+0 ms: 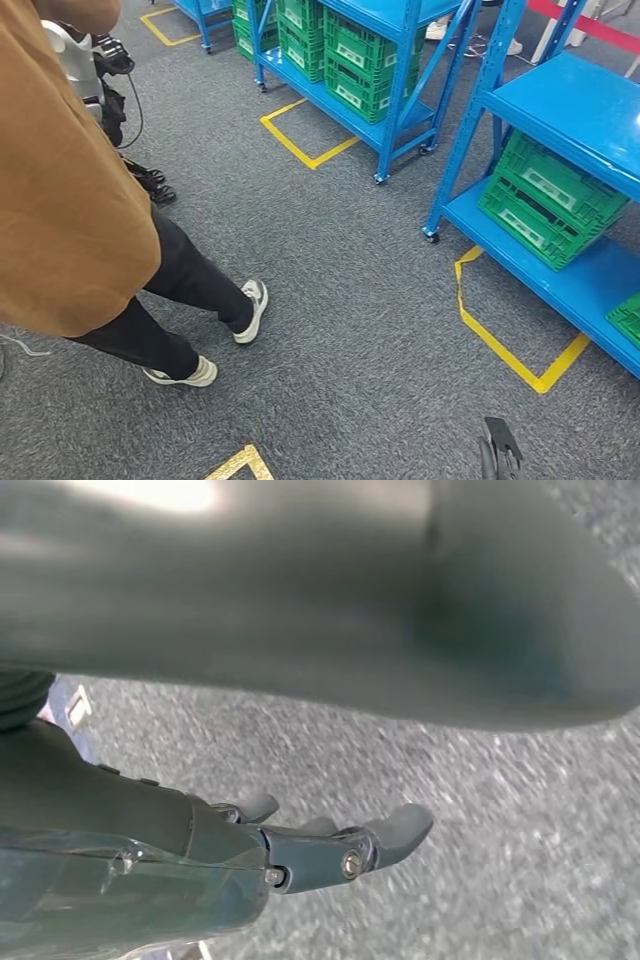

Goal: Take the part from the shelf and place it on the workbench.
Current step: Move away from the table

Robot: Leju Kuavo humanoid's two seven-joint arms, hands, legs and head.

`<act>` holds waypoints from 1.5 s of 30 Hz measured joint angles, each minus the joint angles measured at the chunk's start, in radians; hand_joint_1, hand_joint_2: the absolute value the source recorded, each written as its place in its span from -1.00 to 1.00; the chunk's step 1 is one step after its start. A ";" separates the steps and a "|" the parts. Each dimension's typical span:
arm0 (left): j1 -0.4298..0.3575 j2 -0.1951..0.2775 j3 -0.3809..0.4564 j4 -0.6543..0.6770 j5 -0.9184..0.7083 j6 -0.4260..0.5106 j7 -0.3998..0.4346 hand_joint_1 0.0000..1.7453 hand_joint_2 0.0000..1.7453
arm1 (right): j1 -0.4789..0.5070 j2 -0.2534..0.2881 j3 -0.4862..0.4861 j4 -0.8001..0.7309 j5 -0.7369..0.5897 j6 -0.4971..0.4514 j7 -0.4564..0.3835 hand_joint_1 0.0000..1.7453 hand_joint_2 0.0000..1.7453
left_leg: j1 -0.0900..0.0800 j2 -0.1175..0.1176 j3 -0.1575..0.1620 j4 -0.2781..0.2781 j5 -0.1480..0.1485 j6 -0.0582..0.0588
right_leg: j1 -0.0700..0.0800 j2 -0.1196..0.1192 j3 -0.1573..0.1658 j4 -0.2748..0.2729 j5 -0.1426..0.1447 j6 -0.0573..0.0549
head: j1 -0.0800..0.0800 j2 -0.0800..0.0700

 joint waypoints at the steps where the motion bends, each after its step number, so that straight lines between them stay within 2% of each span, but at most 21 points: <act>1: -0.001 -0.001 0.000 0.000 0.000 0.000 0.000 -1.00 -1.00 | 0.002 0.000 0.000 0.000 -0.001 0.000 0.000 -1.00 -1.00 | 0.001 0.008 0.003 -0.005 0.002 0.005 | -0.001 -0.006 -0.005 0.007 -0.006 0.005 | 0.001 0.000; 3: -0.001 -0.002 0.000 0.000 -0.001 -0.001 -0.002 -1.00 -1.00 | 0.002 0.000 0.000 0.000 -0.004 -0.002 0.001 -1.00 -1.00 | 0.005 0.027 0.008 -0.015 0.006 0.014 | 0.000 -0.041 -0.035 0.073 -0.051 0.015 | 0.012 0.000; 5: 0.001 -0.001 0.000 0.000 -0.002 -0.002 -0.003 -1.00 -1.00 | 0.001 0.000 0.000 0.000 -0.008 -0.004 0.002 -1.00 -1.00 | 0.004 0.045 0.009 -0.016 0.004 0.017 | -0.004 -0.071 -0.094 0.208 -0.122 0.024 | 0.024 0.000; 7: 0.002 0.000 0.000 0.000 -0.005 -0.002 -0.003 -1.00 -1.00 | 0.003 0.000 0.000 0.000 -0.011 -0.004 0.003 -1.00 -1.00 | 0.004 0.062 0.010 -0.016 0.003 0.017 | -0.011 -0.079 -0.131 0.294 -0.146 0.032 | 0.030 0.000; 8: 0.002 -0.001 0.000 0.000 -0.006 -0.002 -0.004 -1.00 -1.00 | 0.004 0.000 0.000 0.000 -0.013 -0.005 0.004 -1.00 -1.00 | 0.005 0.070 0.012 -0.015 0.001 0.015 | -0.015 -0.082 -0.121 0.278 -0.128 0.035 | 0.033 0.000; 10: 0.002 -0.001 0.000 0.000 -0.008 -0.004 -0.005 -1.00 -1.00 | 0.004 0.000 0.000 0.000 -0.014 -0.006 0.004 -1.00 -1.00 | 0.007 0.085 0.018 -0.014 -0.004 0.007 | -0.021 -0.105 -0.053 0.145 -0.059 0.042 | 0.041 0.000; 12: 0.001 -0.001 0.000 0.000 -0.010 -0.004 -0.006 -1.00 -1.00 | 0.002 0.000 0.000 0.000 -0.015 -0.006 0.003 -1.00 -1.00 | 0.004 0.098 0.024 -0.009 -0.009 -0.004 | -0.018 -0.133 0.005 0.026 -0.021 0.037 | 0.052 0.000; 15: -0.001 -0.001 0.000 0.000 -0.011 -0.004 -0.007 -1.00 -1.00 | 0.002 0.000 0.000 0.000 -0.015 -0.006 0.003 -1.00 -1.00 | 0.001 0.118 0.029 -0.008 -0.012 -0.019 | -0.011 -0.125 0.012 0.001 -0.019 0.012 | 0.042 0.000; 17: -0.004 -0.002 0.000 0.000 -0.010 -0.004 -0.008 -1.00 -1.00 | 0.002 0.000 0.000 0.000 -0.015 -0.006 0.003 -1.00 -1.00 | 0.006 0.103 0.023 0.018 -0.034 -0.030 | -0.010 -0.110 0.016 -0.003 -0.013 -0.003 | 0.034 0.000; 20: -0.003 -0.002 0.000 0.000 -0.010 -0.004 -0.008 -1.00 -1.00 | 0.000 -0.001 0.000 0.000 -0.015 -0.006 0.003 -1.00 -1.00 | 0.008 0.049 -0.064 0.203 -0.132 -0.035 | -0.009 -0.090 0.015 -0.005 -0.004 -0.017 | 0.017 0.000; 22: 0.000 -0.002 0.000 0.000 -0.010 -0.004 -0.008 -1.00 -1.00 | 0.001 0.000 0.001 0.000 -0.015 -0.006 0.003 -1.00 -1.00 | 0.008 0.040 -0.121 0.309 -0.160 -0.032 | -0.005 -0.071 0.012 -0.005 -0.002 -0.020 | 0.008 0.000; 24: 0.002 -0.003 0.000 0.000 -0.010 -0.004 -0.008 -1.00 -1.00 | 0.001 0.000 0.001 0.000 -0.015 -0.006 0.005 -1.00 -1.00 | 0.006 0.036 -0.109 0.264 -0.110 -0.025 | -0.003 -0.050 0.014 -0.004 -0.002 -0.020 | 0.004 0.000; 27: 0.001 0.000 0.000 0.000 -0.010 -0.004 -0.008 -1.00 -1.00 | 0.000 0.000 0.001 0.000 -0.016 -0.006 0.008 -1.00 -1.00 | 0.004 -0.004 -0.021 0.054 -0.012 -0.009 | -0.001 -0.022 0.012 -0.001 -0.004 -0.016 | -0.003 0.000; 30: -0.001 0.001 0.000 0.000 -0.010 -0.004 -0.008 -1.00 -1.00 | 0.002 0.000 0.001 0.000 -0.018 -0.006 0.010 -1.00 -1.00 | 0.002 -0.006 0.000 0.000 -0.002 -0.004 | -0.003 -0.001 0.002 -0.002 -0.004 -0.001 | -0.002 0.000; 32: -0.003 0.000 0.000 0.000 -0.010 -0.004 -0.008 -1.00 -1.00 | 0.004 0.000 0.001 0.000 -0.018 -0.005 0.011 -1.00 -1.00 | 0.004 0.012 0.005 -0.010 0.002 0.007 | -0.006 -0.019 -0.009 0.015 -0.018 0.009 | 0.002 0.000; 34: -0.002 -0.001 0.000 0.000 -0.010 -0.004 -0.008 -1.00 -1.00 | 0.003 -0.001 0.001 0.000 -0.018 -0.004 0.011 -1.00 -1.00 | 0.007 0.031 0.010 -0.017 0.004 0.015 | -0.008 -0.060 -0.049 0.105 -0.074 0.017 | 0.014 0.000; 36: 0.000 0.000 0.000 0.000 -0.010 -0.004 -0.008 -1.00 -1.00 | 0.001 -0.001 0.001 0.000 -0.018 -0.004 0.011 -1.00 -1.00 | 0.006 0.049 0.010 -0.017 0.002 0.018 | -0.011 -0.077 -0.111 0.243 -0.139 0.027 | 0.026 0.000; 38: 0.001 0.000 0.000 0.000 -0.010 -0.004 -0.008 -1.00 -1.00 | 0.003 -0.001 0.001 0.000 -0.018 -0.004 0.011 -1.00 -1.00 | 0.007 0.066 0.012 -0.016 0.001 0.016 | -0.016 -0.081 -0.130 0.291 -0.141 0.034 | 0.032 0.000; 39: 0.001 -0.001 0.000 0.000 -0.010 -0.004 -0.008 -1.00 -1.00 | 0.003 -0.002 0.001 0.000 -0.018 -0.004 0.011 -1.00 -1.00 | 0.008 0.074 0.014 -0.016 -0.001 0.014 | -0.019 -0.085 -0.108 0.252 -0.113 0.037 | 0.035 0.000; 42: 0.001 -0.002 0.000 0.000 -0.010 -0.004 -0.008 -1.00 -1.00 | 0.002 -0.003 0.001 0.000 -0.018 -0.004 0.011 -1.00 -1.00 | 0.007 0.094 0.025 -0.013 -0.008 0.001 | -0.018 -0.121 0.000 0.043 -0.029 0.036 | 0.050 0.000; 45: -0.003 -0.002 0.000 0.000 -0.010 -0.004 -0.008 -1.00 -1.00 | 0.002 -0.003 0.001 0.000 -0.018 -0.004 0.011 -1.00 -1.00 | 0.002 0.112 0.030 -0.011 -0.011 -0.015 | -0.011 -0.119 0.017 -0.003 -0.024 0.016 | 0.045 0.000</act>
